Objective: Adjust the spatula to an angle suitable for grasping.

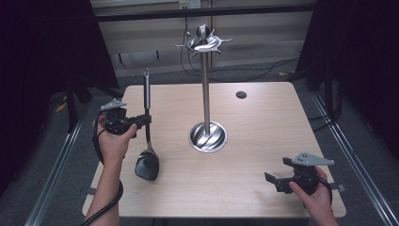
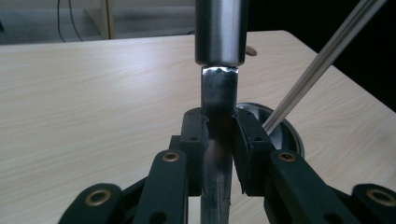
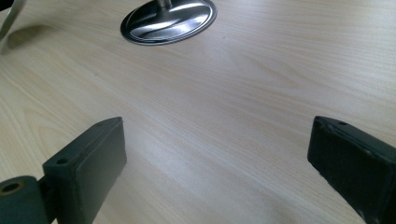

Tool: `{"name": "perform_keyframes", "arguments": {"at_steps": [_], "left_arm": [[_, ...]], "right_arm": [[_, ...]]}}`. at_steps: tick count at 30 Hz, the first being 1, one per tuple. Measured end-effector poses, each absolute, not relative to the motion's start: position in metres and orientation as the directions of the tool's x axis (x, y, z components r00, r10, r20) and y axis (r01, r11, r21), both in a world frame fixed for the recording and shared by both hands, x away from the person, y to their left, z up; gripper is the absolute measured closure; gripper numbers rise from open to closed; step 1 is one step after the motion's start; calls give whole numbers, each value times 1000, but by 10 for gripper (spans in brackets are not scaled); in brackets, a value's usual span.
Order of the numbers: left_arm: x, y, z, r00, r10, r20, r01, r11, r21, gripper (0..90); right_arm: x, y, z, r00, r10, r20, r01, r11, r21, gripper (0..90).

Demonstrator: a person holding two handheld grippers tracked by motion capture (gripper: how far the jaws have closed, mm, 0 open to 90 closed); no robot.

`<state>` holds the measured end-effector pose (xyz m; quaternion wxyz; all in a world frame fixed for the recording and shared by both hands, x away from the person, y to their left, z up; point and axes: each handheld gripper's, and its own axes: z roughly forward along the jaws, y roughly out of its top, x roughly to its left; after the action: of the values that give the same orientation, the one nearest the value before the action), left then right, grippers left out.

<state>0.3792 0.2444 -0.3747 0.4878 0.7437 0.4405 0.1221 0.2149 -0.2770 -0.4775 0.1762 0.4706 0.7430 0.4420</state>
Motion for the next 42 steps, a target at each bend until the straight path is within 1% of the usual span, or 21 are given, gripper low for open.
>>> {"name": "perform_keyframes", "arguments": {"at_steps": [1,5,16,29,32,42], "left_arm": [[377,244,-373,590,773,-231,515,-140,846,756],[374,242,-371,595,768,-238,498,-119,859,756],[368,237,-363,617,755,-222,438,-94,894,756],[362,226,-359,640,737,-220,406,-81,910,756],[360,222,-358,652,722,-232,406,-74,911,756],[354,209,-352,692,683,-231,382,-76,921,756]], "right_arm": [[215,-277,-477,-495,855,154,543,167,823,42],[215,-277,-477,-495,855,152,542,168,823,42],[215,-276,-478,-496,855,153,543,168,823,41],[215,-275,-478,-501,852,148,540,175,823,41],[215,-276,-478,-499,854,149,542,173,822,41],[215,-274,-478,-502,852,149,544,178,820,41]]}}
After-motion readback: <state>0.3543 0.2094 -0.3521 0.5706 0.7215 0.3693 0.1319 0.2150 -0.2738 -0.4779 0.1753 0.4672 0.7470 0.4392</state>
